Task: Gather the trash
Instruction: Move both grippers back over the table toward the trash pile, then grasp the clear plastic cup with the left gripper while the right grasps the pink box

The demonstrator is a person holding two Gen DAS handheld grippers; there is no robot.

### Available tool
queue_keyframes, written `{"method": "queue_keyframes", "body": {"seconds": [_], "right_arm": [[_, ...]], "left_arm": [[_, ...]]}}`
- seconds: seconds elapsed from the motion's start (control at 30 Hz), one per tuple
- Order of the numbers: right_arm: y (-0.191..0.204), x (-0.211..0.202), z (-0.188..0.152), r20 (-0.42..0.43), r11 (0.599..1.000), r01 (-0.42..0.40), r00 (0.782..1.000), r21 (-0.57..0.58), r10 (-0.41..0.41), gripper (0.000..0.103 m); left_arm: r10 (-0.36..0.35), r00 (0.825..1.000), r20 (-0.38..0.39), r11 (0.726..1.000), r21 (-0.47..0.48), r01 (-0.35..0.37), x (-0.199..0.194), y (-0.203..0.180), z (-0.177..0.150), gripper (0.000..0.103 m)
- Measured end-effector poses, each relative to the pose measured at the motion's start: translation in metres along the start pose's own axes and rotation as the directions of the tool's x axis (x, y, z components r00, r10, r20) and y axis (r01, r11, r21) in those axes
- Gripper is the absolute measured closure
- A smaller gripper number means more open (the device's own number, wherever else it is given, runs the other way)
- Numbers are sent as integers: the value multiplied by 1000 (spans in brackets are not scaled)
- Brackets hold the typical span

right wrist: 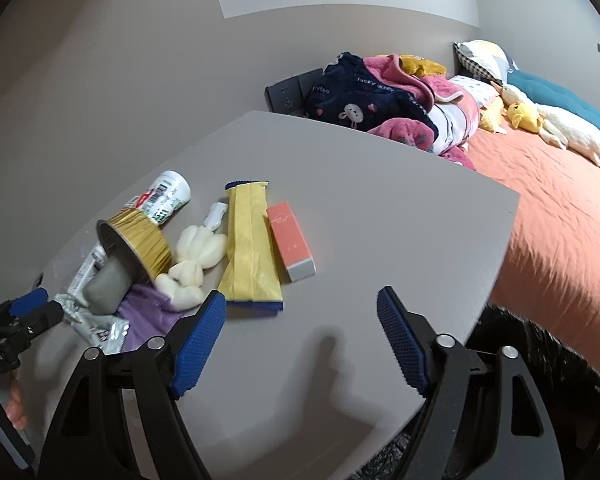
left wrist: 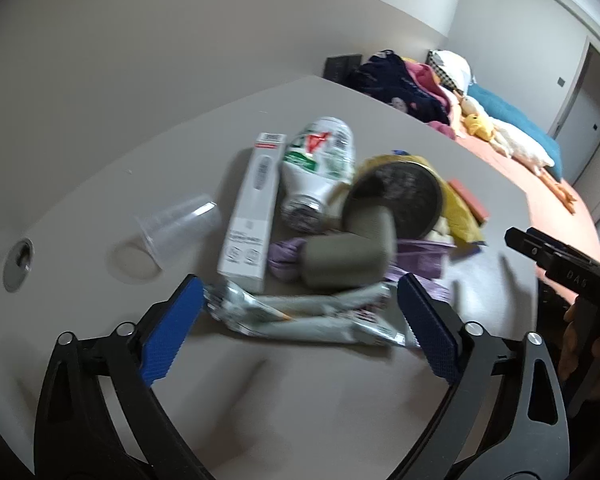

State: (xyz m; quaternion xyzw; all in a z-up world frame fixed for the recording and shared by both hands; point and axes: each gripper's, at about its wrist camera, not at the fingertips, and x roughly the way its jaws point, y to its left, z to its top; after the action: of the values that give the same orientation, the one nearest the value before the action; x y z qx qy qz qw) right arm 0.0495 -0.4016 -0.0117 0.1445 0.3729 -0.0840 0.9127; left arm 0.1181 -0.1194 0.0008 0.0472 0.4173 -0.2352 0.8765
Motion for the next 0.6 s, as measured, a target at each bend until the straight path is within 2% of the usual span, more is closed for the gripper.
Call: {"method": "queue_keyframes", "body": {"seconds": [0.13,0.23,0.43,0.6], "right_arm": [[0,20,9,-22,1000,6,1000,-9,-6,42],[-1,31,15,-31,1000,8,999,-15,-9,47],[-1,54,24,-44,998,36,998,-46,-38,51],[4,62,31,-43,995,57,997,-84,-61,52]], "left_arm": [[33,999,-3,999,13,-33,9,17,7,25],[49,999,-3,998,32,-49,16,29,11,29],[98,995,-5,994,55,-97,31,49,18,34],[116,993,13,992,55,-116,31,65,23,35]]}}
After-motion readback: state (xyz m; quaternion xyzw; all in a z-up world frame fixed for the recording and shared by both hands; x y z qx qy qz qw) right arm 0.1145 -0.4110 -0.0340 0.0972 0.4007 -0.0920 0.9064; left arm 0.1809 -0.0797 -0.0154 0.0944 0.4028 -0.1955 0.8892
